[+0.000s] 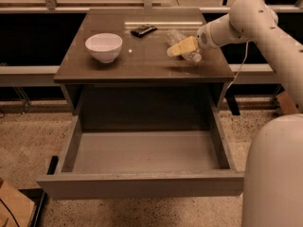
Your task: Place water bottle into top drawer
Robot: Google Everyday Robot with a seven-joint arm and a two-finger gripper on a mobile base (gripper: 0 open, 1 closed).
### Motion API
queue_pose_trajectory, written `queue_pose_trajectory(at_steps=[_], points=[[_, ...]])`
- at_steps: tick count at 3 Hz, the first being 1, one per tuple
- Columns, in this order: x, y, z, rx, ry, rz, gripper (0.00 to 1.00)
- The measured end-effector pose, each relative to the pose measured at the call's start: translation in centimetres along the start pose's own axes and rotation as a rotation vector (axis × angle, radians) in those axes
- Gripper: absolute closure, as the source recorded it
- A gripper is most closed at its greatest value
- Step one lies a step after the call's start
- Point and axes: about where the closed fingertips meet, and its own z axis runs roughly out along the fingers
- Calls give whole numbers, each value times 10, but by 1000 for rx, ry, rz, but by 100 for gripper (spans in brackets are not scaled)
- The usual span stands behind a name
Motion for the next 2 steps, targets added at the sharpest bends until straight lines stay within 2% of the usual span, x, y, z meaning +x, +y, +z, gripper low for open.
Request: queue_pose_trajectory(at_steps=[1,2], points=[[4,-5,18,1,11,8,19],[6,-2,15,8,16,-10,43]])
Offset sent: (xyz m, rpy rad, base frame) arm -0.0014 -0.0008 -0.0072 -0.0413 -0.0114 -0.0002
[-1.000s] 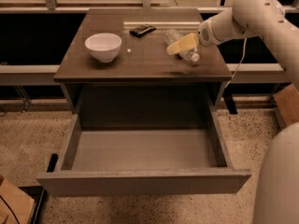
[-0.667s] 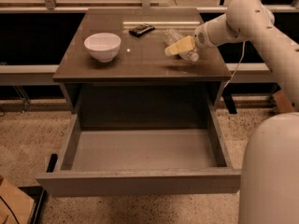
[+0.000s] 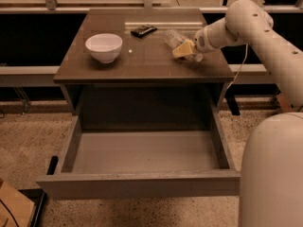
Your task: Place water bottle into top drawer
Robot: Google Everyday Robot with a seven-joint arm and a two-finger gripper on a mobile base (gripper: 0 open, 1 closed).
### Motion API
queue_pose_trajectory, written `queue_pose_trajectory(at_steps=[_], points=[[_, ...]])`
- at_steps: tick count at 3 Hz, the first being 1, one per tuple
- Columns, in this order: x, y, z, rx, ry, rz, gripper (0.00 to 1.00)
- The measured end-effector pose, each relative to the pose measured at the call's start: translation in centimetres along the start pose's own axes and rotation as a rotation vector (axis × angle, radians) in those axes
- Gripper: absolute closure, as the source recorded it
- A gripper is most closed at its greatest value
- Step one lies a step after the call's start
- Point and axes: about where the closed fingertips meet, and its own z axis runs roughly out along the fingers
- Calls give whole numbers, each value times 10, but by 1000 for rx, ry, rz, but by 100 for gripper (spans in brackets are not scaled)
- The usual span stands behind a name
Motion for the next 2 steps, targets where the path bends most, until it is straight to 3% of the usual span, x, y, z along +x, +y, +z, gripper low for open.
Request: queue_pose_trajectory(at_steps=[2], points=[[-3,40,-54,-12,-18,-121,89]])
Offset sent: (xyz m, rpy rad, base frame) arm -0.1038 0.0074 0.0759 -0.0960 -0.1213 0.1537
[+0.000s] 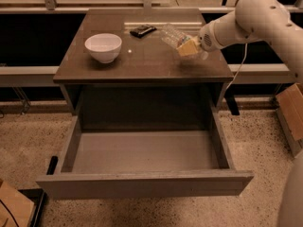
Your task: Place water bottle into top drawer
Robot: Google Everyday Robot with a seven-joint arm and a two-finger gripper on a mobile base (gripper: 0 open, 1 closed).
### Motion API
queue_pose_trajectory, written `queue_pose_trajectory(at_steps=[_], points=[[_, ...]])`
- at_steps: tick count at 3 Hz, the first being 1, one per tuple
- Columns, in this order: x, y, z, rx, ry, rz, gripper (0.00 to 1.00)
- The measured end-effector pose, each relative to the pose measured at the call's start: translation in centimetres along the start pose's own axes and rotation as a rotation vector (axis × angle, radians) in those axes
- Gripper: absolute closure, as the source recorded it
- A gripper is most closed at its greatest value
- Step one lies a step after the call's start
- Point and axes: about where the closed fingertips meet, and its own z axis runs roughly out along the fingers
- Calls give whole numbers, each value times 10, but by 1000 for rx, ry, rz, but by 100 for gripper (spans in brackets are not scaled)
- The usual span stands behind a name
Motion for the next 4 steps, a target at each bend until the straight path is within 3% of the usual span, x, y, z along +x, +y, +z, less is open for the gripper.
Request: queue_pose_trajectory(at_steps=[1,2,3,4], points=[[-11,32,-50,-49,-3,-124,100],[0,78,-97,-164,53,-304,100],[9,87,-99,-202,82,-356,100],[4,88,-92,-200,103,-386,100]])
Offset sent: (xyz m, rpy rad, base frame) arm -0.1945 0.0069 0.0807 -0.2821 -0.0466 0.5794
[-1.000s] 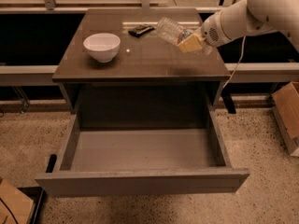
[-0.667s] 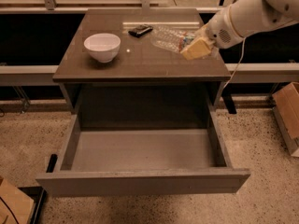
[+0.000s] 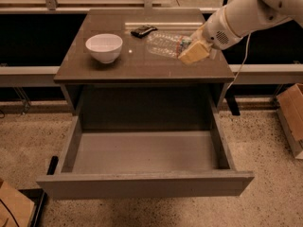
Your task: Place water bottle into top drawer
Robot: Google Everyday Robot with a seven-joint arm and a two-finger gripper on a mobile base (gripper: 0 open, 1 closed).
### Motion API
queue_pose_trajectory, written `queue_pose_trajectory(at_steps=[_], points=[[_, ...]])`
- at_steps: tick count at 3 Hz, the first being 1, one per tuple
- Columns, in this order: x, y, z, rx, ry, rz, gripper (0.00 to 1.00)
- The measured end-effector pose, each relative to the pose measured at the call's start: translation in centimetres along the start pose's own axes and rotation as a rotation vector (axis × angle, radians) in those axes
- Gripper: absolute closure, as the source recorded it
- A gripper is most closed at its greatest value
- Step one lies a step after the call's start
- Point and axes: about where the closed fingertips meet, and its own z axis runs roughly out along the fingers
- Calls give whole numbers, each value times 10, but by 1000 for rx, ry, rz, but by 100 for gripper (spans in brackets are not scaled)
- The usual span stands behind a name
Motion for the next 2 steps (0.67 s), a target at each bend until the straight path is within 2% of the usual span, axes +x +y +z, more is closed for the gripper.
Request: queue_pose_trajectory(at_steps=[1,2], points=[[9,19,18,-49,32,-50,100],[38,62,42,-181,52,-73,100]])
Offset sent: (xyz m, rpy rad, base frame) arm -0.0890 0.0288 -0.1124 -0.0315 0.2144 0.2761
